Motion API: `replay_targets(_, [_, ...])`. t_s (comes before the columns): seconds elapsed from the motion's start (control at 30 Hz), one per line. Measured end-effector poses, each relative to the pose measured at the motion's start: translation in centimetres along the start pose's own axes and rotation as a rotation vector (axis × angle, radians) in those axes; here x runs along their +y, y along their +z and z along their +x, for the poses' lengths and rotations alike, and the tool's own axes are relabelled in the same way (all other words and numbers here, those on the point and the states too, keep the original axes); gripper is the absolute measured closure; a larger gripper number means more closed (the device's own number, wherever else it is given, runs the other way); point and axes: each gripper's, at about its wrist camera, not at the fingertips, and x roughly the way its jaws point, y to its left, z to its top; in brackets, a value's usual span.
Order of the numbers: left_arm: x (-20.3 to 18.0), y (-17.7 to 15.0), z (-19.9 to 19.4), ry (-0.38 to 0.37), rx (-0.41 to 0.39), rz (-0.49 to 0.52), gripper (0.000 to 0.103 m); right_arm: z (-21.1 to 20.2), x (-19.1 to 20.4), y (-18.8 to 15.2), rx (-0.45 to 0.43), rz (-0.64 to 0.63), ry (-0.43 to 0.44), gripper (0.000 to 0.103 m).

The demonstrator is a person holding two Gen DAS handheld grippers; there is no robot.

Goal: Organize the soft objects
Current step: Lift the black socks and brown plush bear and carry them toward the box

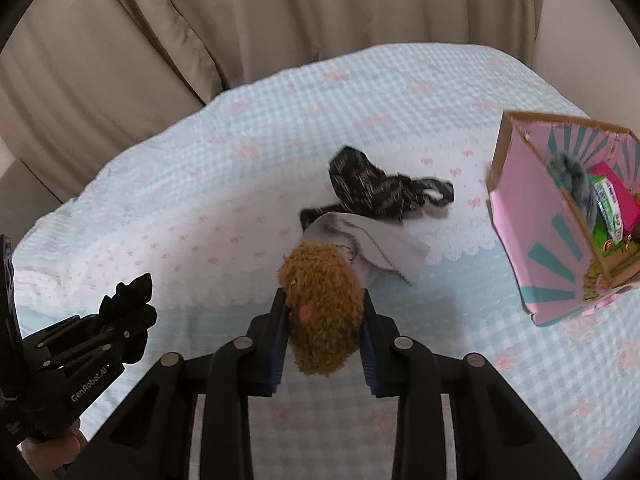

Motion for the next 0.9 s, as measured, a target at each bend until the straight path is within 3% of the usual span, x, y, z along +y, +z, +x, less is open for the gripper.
replay_targets(0.53, [-1.5,3.9,-13.1,0.004,-0.13,-0.098,0.088,-11.8,0.9,4.0,-0.082,-0.033,0.059,0.074])
replay_targets(0.9, [-7.7,7.4,-21.7,-0.025,-0.226,-0.075,0.088,-21.4,-1.7,7.1,-0.163,-0.037,0.072,0.074])
